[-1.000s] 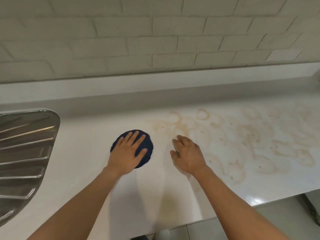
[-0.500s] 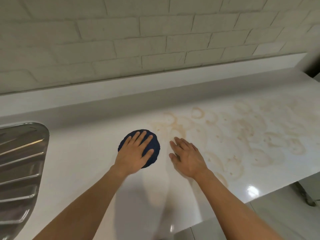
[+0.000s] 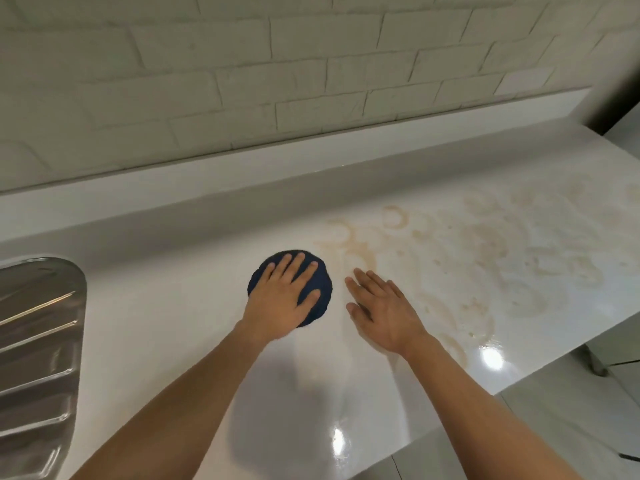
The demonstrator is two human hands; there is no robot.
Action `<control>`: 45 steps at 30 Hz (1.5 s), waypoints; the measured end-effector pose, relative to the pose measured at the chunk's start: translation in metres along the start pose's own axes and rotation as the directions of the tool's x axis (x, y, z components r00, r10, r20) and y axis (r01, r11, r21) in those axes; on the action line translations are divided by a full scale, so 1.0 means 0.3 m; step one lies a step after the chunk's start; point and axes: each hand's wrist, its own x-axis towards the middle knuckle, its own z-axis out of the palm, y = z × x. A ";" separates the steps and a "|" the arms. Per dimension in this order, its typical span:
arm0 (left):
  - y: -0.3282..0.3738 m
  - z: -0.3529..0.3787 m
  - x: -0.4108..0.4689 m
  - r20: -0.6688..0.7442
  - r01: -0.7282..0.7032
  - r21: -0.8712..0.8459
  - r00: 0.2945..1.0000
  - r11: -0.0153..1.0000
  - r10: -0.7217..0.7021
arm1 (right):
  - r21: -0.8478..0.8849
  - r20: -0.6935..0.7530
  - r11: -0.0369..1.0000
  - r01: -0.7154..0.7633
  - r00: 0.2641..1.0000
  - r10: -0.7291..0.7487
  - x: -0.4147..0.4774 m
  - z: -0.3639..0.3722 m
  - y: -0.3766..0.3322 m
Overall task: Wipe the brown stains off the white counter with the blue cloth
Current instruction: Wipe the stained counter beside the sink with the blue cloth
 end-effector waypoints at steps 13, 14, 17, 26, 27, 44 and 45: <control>0.065 -0.028 0.176 0.024 0.179 -0.030 0.984 0.983 -0.178 | 0.117 0.021 0.993 0.014 1.000 -0.016 0.000 -0.022 0.008; 0.090 -0.021 0.142 0.020 0.135 -0.034 0.991 0.990 -0.134 | 0.174 -0.011 0.984 0.022 1.000 -0.021 -0.004 -0.031 0.022; 0.124 0.015 -0.019 -0.008 0.025 -0.011 1.000 1.000 -0.025 | 0.207 -0.127 0.977 0.049 0.992 -0.023 -0.036 -0.057 0.082; 0.090 -0.017 0.095 0.001 0.383 -0.030 0.924 0.923 -0.383 | 0.000 -0.081 0.999 0.053 0.995 -0.053 -0.097 -0.046 0.154; 0.129 -0.007 0.118 0.003 0.422 -0.049 0.906 0.905 -0.422 | -0.002 -0.087 0.998 0.056 0.995 -0.056 -0.098 -0.041 0.157; 0.235 0.047 0.000 -0.067 0.475 -0.058 0.876 0.878 -0.478 | -0.026 -0.036 0.996 0.086 0.996 -0.087 -0.086 -0.019 0.194; 0.264 0.057 -0.011 -0.064 0.456 -0.056 0.886 0.888 -0.459 | -0.027 -0.033 0.996 0.090 0.995 -0.091 -0.087 -0.018 0.196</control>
